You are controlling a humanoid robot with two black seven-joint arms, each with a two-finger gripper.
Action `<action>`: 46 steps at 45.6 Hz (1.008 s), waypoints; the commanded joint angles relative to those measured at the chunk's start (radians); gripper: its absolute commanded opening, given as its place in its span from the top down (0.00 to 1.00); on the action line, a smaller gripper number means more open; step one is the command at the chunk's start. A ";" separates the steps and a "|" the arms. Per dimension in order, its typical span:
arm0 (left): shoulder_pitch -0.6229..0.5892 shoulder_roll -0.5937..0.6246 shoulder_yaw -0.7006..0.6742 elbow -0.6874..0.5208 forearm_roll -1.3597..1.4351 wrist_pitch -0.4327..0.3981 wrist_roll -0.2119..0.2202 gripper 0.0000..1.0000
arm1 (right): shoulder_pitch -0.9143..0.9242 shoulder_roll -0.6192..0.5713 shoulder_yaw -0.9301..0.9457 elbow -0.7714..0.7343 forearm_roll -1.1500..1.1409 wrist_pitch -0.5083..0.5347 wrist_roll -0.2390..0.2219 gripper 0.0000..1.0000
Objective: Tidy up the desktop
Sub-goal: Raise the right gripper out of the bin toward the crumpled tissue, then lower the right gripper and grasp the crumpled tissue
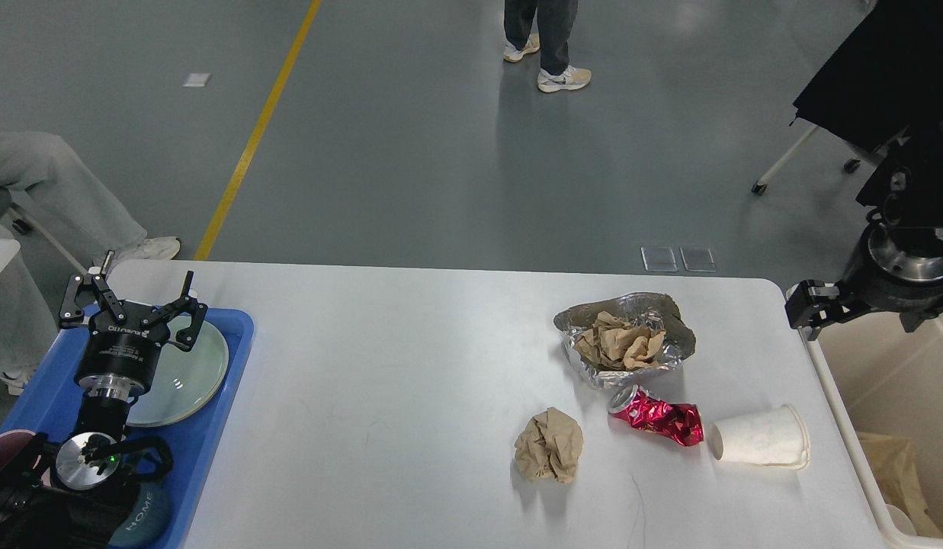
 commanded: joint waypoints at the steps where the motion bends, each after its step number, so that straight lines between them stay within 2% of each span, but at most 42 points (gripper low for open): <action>1: 0.001 0.000 0.000 0.000 -0.001 0.002 -0.002 0.04 | 0.101 0.022 0.006 0.094 0.047 0.015 0.004 0.00; 10: 0.001 0.001 0.000 0.000 -0.001 0.002 0.000 0.04 | 0.237 0.107 0.034 0.223 0.113 0.001 0.005 0.00; 18: 0.001 0.000 0.000 0.000 -0.001 0.002 0.000 0.04 | 0.237 0.120 0.070 0.227 0.175 -0.045 0.008 0.00; 26: 0.000 0.000 0.000 0.000 -0.001 0.002 0.000 0.04 | 0.110 0.117 0.145 0.199 0.181 -0.060 0.010 0.00; 31: 0.000 0.000 0.000 0.000 -0.001 0.002 0.000 0.04 | 0.033 0.114 0.263 0.185 0.181 -0.073 0.008 0.00; 38: 0.000 0.000 0.000 0.000 -0.001 0.002 0.000 0.04 | -0.131 0.128 0.440 0.145 0.160 -0.226 -0.005 0.00; 41: 0.000 0.000 0.000 0.000 -0.001 0.002 0.000 0.04 | -0.202 0.171 0.462 0.095 0.147 -0.292 -0.016 0.00; 46: 0.000 0.000 0.000 0.000 -0.001 0.002 0.000 0.04 | -0.300 0.297 0.469 -0.009 0.095 -0.320 -0.027 0.00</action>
